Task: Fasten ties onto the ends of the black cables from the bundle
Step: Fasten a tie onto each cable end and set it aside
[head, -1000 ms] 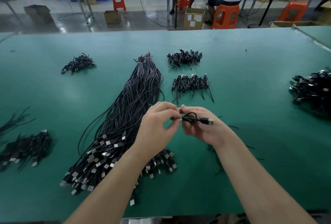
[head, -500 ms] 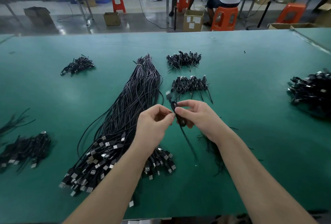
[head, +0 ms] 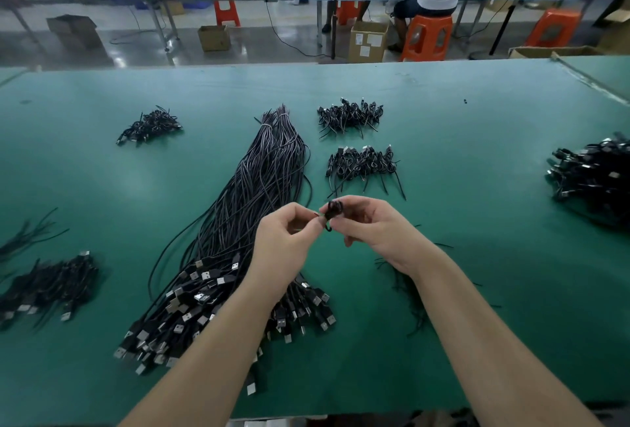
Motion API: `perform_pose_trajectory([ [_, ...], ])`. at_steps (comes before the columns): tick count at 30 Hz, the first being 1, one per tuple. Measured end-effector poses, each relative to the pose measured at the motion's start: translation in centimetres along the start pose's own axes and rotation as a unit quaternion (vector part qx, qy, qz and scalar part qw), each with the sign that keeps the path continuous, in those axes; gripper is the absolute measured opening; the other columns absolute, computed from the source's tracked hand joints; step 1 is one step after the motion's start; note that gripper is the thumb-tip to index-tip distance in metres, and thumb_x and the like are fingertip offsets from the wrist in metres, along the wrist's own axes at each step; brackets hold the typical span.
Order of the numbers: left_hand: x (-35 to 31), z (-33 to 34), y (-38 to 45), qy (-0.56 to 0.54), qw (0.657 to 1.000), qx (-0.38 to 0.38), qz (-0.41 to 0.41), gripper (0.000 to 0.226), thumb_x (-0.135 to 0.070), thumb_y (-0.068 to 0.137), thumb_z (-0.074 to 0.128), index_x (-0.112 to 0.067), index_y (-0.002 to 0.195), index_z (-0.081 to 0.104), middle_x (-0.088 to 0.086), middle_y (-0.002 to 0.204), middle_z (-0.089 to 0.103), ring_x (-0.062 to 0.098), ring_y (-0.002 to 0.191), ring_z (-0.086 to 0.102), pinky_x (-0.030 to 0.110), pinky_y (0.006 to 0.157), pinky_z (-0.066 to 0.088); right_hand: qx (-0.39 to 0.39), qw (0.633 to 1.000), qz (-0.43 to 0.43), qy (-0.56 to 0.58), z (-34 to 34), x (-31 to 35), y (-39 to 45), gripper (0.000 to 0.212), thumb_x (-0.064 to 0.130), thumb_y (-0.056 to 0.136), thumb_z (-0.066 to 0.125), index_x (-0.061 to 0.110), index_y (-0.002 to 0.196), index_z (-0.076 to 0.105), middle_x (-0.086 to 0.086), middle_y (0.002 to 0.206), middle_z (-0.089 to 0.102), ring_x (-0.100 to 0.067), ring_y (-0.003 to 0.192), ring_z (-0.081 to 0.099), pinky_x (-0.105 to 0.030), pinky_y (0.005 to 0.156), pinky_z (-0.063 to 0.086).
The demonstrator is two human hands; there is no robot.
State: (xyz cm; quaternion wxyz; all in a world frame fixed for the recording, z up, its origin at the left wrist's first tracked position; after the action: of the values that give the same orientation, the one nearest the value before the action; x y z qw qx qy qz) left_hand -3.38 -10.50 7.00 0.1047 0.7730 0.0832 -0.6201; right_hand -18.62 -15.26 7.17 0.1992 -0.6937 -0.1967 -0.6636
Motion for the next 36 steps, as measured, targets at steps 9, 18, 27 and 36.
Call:
perform_pose_trajectory([
  [9, 1.4, 1.2, -0.3, -0.08, 0.986, 0.082, -0.117, 0.013, -0.018, 0.087, 0.078, -0.017, 0.075, 0.072, -0.004, 0.072, 0.066, 0.005, 0.07, 0.057, 0.026, 0.073, 0.043, -0.062, 0.983, -0.025, -0.168, -0.9, -0.1, 0.0, 0.014, 0.017, 0.09, 0.075, 0.019, 0.103, 0.08, 0.007, 0.087, 0.07, 0.003, 0.064, 0.053, -0.015, 0.061, 0.044],
  [18, -4.7, 1.6, -2.8, 0.221, 0.925, 0.028, 0.308, 0.014, -0.01, 0.085, 0.073, -0.015, 0.076, 0.063, -0.011, 0.08, 0.056, 0.011, 0.085, 0.051, 0.033, 0.088, 0.038, 0.034, 0.985, 0.165, 0.043, -0.4, -1.9, -0.4, 0.03, 0.025, 0.091, 0.07, 0.007, 0.114, 0.064, -0.003, 0.072, 0.062, -0.01, 0.057, 0.055, -0.024, 0.053, 0.046],
  [27, -2.7, 1.1, -1.7, 0.136, 0.978, -0.038, 0.154, 0.018, -0.01, 0.089, 0.071, -0.014, 0.075, 0.061, -0.01, 0.073, 0.056, 0.005, 0.069, 0.051, 0.017, 0.064, 0.04, 0.062, 0.993, 0.066, 0.079, 0.2, -1.0, -0.7, 0.026, -0.001, 0.099, 0.055, 0.014, 0.113, 0.071, 0.0, 0.078, 0.064, -0.012, 0.068, 0.056, -0.028, 0.066, 0.053],
  [36, -0.3, 1.3, -0.4, -0.061, 0.998, -0.002, -0.021, 0.018, -0.012, 0.09, 0.072, -0.012, 0.073, 0.066, -0.001, 0.07, 0.065, 0.011, 0.07, 0.057, 0.031, 0.075, 0.048, -0.019, 0.998, 0.062, -0.015, -0.3, -0.7, -0.4, 0.022, 0.017, 0.1, 0.061, 0.004, 0.115, 0.071, 0.0, 0.079, 0.07, -0.011, 0.066, 0.054, -0.022, 0.06, 0.046],
])
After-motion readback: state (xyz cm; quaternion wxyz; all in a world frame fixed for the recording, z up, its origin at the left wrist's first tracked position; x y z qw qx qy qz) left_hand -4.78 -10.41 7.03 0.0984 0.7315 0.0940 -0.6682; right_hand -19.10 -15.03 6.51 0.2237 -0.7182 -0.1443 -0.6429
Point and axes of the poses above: each hand's wrist, its own y-axis towards the middle knuckle, its own z-axis out of the palm, x = y × z, the point moved 7 cm from there along y, towards the middle knuckle
